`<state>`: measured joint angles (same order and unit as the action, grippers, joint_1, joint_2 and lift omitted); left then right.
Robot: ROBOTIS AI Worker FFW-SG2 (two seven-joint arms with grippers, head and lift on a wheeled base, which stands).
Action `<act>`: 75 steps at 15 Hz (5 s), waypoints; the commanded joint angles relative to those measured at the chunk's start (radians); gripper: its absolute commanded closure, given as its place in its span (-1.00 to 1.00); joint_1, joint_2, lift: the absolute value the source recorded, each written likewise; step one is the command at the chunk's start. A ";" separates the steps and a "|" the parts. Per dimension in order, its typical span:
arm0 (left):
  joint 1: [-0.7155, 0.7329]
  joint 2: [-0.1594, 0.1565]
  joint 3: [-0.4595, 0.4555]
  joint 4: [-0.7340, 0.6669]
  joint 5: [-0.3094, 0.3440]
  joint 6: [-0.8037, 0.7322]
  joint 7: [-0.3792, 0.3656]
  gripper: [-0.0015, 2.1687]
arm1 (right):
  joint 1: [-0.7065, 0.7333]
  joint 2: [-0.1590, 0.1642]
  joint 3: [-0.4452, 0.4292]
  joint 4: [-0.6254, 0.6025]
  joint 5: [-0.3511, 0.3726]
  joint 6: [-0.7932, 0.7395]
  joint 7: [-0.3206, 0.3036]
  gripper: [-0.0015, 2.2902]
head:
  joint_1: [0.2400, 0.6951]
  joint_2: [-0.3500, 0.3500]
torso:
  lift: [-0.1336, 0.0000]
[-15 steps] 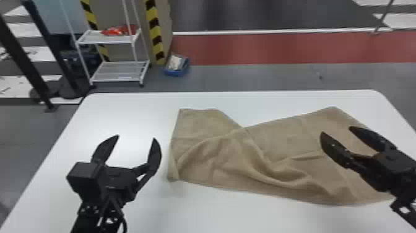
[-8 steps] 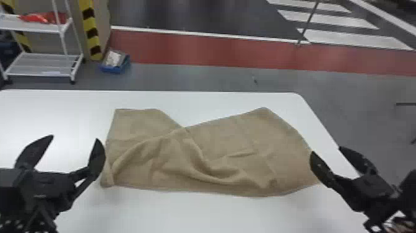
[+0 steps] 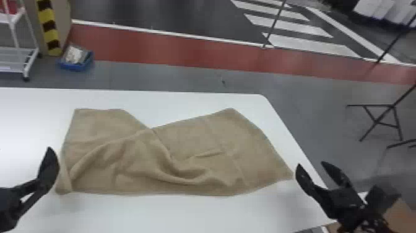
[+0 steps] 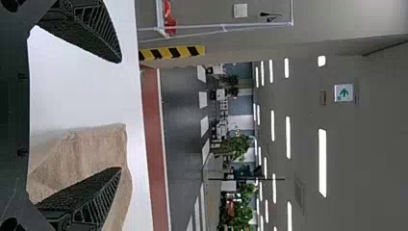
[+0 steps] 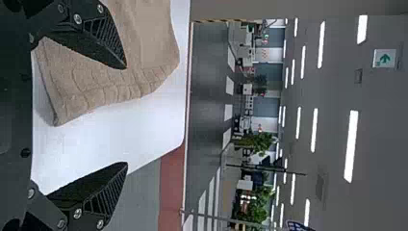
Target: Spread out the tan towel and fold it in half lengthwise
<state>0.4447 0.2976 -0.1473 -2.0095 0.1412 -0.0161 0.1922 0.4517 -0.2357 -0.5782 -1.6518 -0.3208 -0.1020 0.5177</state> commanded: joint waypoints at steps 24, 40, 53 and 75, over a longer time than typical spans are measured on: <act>-0.012 -0.002 0.000 0.023 -0.002 -0.003 -0.007 -0.93 | -0.179 -0.062 -0.017 0.224 0.051 0.224 0.194 -0.59 | 1.00 -1.00 | -0.92; -0.009 0.005 0.002 0.017 0.003 -0.003 -0.005 -0.93 | -0.174 -0.045 -0.022 0.070 0.048 0.442 0.194 0.16 | 1.00 -0.99 | -0.92; 0.103 0.031 -0.023 -0.118 0.063 0.193 -0.022 -0.85 | -0.183 -0.031 -0.008 0.072 0.045 0.430 0.194 0.16 | 1.00 -1.00 | -0.92; 0.012 0.008 -0.146 0.110 -0.135 0.095 0.066 -0.80 | -0.217 -0.033 -0.031 0.136 -0.009 0.430 0.236 0.16 | 1.00 -1.00 | -0.92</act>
<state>0.4580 0.3067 -0.2992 -1.9004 0.0059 0.0805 0.2571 0.2388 -0.2681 -0.6087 -1.5196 -0.3287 0.3238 0.7517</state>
